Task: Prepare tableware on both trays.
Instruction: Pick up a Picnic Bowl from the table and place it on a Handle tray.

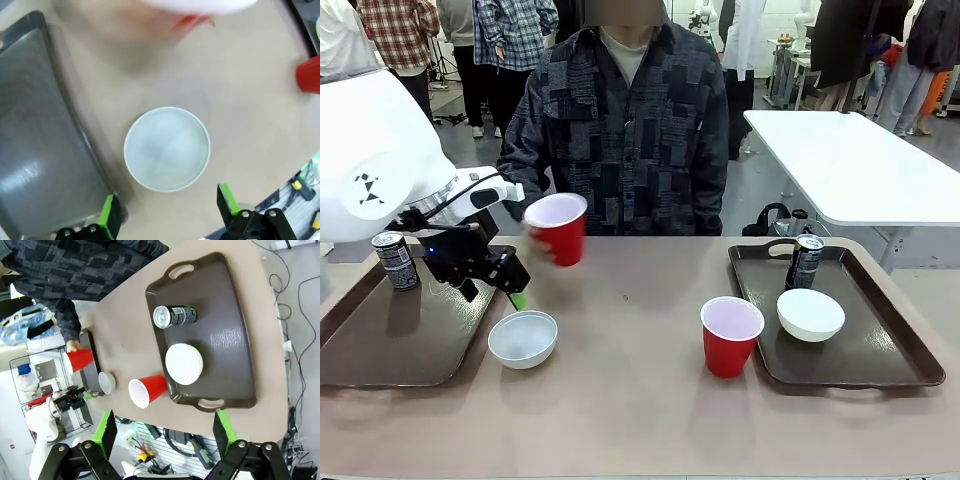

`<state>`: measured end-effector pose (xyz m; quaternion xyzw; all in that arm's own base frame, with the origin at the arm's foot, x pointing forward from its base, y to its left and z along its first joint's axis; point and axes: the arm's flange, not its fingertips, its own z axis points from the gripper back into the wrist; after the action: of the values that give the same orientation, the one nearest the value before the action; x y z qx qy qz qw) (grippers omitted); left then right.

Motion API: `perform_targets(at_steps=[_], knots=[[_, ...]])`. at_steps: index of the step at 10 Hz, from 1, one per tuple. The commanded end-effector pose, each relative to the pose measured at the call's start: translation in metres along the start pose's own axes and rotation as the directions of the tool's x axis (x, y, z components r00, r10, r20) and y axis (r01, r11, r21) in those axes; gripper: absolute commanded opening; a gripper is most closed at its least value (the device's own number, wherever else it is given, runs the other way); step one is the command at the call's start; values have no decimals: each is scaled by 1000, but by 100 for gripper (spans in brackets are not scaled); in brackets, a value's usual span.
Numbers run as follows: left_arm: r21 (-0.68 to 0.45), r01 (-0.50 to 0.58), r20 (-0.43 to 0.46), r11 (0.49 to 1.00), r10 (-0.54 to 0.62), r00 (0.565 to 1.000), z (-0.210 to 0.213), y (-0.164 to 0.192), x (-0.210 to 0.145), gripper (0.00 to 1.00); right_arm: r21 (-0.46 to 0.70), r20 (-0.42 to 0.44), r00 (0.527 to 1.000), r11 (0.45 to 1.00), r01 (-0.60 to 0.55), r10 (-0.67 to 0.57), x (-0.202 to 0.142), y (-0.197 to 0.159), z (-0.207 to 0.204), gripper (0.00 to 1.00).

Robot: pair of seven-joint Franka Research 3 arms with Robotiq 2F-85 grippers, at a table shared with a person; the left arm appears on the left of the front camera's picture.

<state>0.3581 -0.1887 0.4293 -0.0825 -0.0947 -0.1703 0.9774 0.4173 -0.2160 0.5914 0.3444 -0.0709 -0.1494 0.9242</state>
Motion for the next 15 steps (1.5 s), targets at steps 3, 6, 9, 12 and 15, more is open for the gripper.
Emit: perform_targets(at_steps=[3,6,9,12,15], knots=[[6,128,-116,992,-127,985,76,-27,-117,100,-5,14,1000,1000,-2,2,1,2,-1,100],[4,102,-166,995,-100,981,72,-26,-123,100,-5,14,1000,1000,-2,2,1,2,-1,100],[8,65,-162,998,-62,985,66,-20,-116,100,-5,14,1000,1000,-2,2,1,2,-1,100],[41,-32,-101,999,36,994,36,-6,-77,100,-5,14,1000,1000,-2,2,1,2,-1,100],[139,-66,-59,988,74,995,-17,7,-43,100,-5,14,1000,1000,-2,2,1,2,-1,100]])
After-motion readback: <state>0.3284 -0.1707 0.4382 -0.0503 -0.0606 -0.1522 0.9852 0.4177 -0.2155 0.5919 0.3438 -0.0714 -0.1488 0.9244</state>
